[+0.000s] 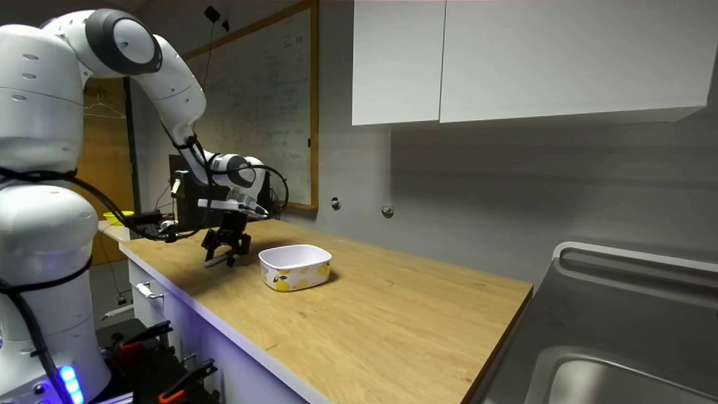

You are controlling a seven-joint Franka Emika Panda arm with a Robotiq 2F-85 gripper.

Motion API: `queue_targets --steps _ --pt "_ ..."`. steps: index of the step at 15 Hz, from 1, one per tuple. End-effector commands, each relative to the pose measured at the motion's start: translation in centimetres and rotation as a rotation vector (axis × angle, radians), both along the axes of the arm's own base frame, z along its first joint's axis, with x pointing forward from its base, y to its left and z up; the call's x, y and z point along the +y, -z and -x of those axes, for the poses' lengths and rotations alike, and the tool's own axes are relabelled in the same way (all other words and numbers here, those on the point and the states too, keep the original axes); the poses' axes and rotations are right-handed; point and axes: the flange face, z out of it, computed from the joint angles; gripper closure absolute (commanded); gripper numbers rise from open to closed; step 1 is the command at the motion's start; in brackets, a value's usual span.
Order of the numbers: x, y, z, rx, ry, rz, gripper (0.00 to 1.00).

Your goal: Pick the marker on the counter and put it in the bowl

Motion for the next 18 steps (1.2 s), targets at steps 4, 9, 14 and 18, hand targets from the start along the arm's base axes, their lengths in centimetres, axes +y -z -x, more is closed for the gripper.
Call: queue_targets --steps 4,9,14,18 --pt "-1.7 0.3 -1.4 0.013 0.048 -0.013 0.7" --pt "-2.3 0.0 -1.8 0.015 0.063 -0.01 0.96" --pt "-2.0 -0.5 -1.6 0.006 0.056 0.004 0.94" --pt "-1.5 -1.6 -1.5 -0.025 0.047 -0.003 0.93"
